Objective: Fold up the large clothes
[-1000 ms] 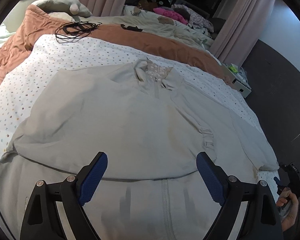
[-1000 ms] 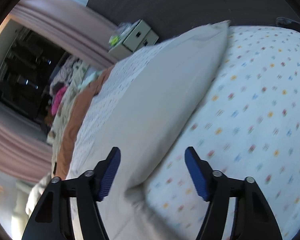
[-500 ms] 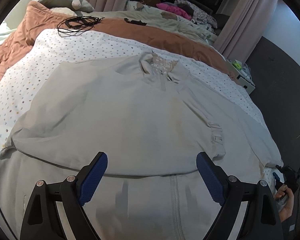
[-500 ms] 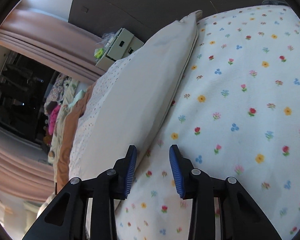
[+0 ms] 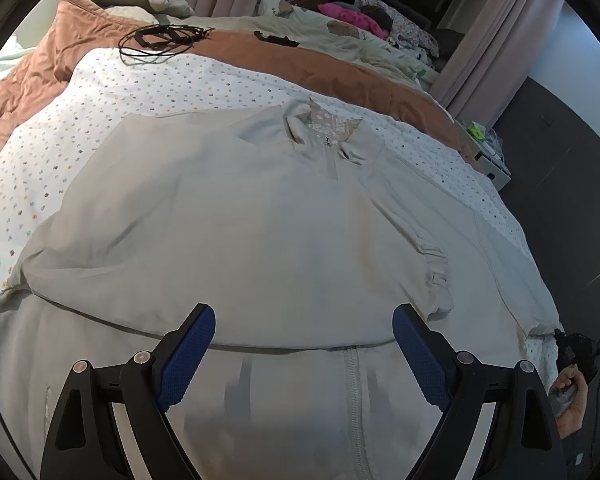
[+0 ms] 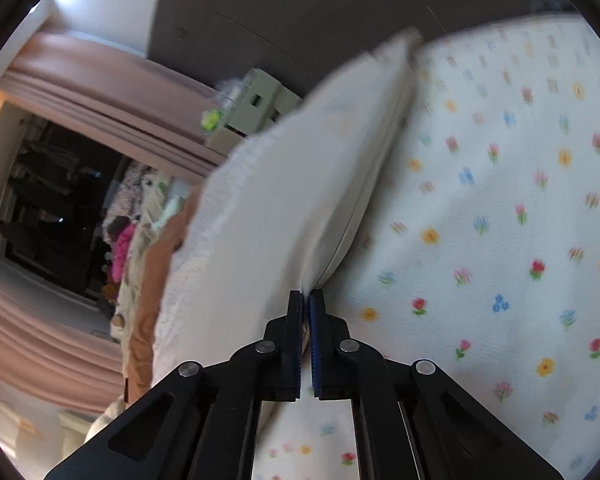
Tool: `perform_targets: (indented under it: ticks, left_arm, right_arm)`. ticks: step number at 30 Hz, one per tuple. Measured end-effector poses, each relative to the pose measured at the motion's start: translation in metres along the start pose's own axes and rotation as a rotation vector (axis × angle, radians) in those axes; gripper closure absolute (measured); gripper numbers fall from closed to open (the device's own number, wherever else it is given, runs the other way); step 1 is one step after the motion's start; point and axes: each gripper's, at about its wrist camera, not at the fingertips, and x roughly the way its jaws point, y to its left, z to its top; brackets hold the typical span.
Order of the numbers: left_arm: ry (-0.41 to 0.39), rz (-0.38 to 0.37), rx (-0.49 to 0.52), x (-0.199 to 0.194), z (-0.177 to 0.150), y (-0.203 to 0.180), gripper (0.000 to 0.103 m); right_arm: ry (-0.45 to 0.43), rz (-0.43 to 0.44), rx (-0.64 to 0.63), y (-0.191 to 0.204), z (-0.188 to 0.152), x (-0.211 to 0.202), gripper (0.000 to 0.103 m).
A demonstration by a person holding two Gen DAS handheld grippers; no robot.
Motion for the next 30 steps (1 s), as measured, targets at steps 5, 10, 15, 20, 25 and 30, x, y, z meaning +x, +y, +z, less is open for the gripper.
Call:
perform_targets:
  ticks: [5,10,15,20,25,30]
  left_arm:
    - [-0.008,-0.044,-0.017,-0.009,0.001,-0.005,0.012]
    - [-0.023,-0.061,0.003,-0.019,0.002,-0.011,0.012]
    - [-0.032,-0.066,-0.010,-0.026,0.005,-0.004,0.012]
    - [-0.032,-0.054,-0.013,-0.028,0.006,0.004,0.012]
    - [-0.019,-0.056,-0.028,-0.021,0.006,0.007,0.012]
    - [0.009,-0.046,-0.010,-0.010,0.002,0.004,0.012]
  right_arm:
    - [-0.067,0.099,-0.077,0.046,-0.004,-0.037,0.100]
    - [-0.102,0.197,-0.258,0.112,-0.023,-0.065,0.101]
    - [-0.068,0.101,-0.320,0.132,-0.043,-0.056,0.101]
    - [0.003,0.011,-0.164,0.090,-0.031,-0.036,0.050]
    - [-0.077,0.012,-0.081,0.055,-0.013,-0.046,0.010]
    - [-0.029,0.069,0.029,0.017,-0.001,-0.019,0.010]
